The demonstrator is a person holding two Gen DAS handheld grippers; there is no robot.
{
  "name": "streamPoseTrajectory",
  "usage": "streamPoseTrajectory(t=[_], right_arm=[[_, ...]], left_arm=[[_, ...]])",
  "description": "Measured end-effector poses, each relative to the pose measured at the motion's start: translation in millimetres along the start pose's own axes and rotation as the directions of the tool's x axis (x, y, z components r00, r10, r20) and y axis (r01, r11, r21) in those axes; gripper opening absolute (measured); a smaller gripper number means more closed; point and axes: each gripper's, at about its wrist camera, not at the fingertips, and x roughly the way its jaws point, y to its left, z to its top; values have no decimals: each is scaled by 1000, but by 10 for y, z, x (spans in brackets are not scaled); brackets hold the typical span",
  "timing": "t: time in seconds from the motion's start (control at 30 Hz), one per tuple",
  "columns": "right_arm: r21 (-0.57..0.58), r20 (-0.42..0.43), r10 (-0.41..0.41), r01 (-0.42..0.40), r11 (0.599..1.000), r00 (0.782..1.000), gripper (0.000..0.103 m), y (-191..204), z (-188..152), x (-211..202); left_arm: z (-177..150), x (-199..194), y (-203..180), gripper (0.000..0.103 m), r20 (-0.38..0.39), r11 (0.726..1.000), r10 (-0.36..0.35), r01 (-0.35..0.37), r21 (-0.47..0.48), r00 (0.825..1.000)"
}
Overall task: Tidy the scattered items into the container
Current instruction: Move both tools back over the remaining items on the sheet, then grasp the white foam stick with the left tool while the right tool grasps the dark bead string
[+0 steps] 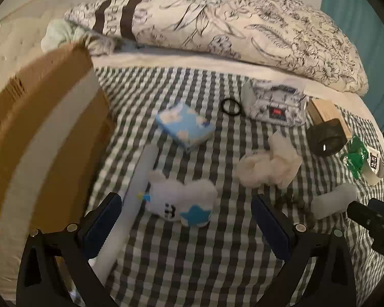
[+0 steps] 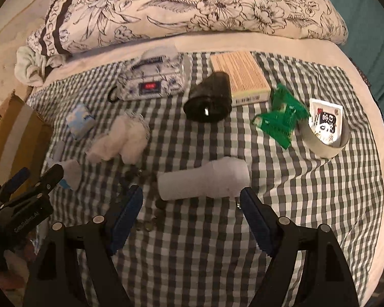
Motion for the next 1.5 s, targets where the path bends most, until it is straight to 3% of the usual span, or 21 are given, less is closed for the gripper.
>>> streamPoseTrajectory(t=[0.33, 0.6, 0.97, 1.2, 1.33, 1.5], right_arm=[[-3, -26, 13, -13, 1000, 1000, 78, -28, -65, 158], [-95, -48, 46, -50, 994, 998, 78, 322, -217, 231], [-164, -82, 54, -67, 984, 995, 78, 666, -359, 342], [-157, -123, 8, -28, 987, 992, 78, 653, -332, 540], [-146, -137, -5, -15, 989, 991, 78, 633, -328, 638], [-157, -123, -37, 17, 987, 992, 78, 676, -302, 673]], left_arm=[[-355, -90, 258, 103, 49, 999, 33, -35, 32, 998], [-590, 3, 332, 103, 46, 995, 47, -51, 86, 998], [-546, 352, 381, 103, -25, 998, 2, 0, 63, 1000], [-526, 447, 458, 103, -46, 998, -60, 60, 9, 997], [-542, 431, 429, 103, -39, 998, -53, 54, 22, 998], [-554, 401, 451, 95, -30, 999, -47, 48, 9, 998]])
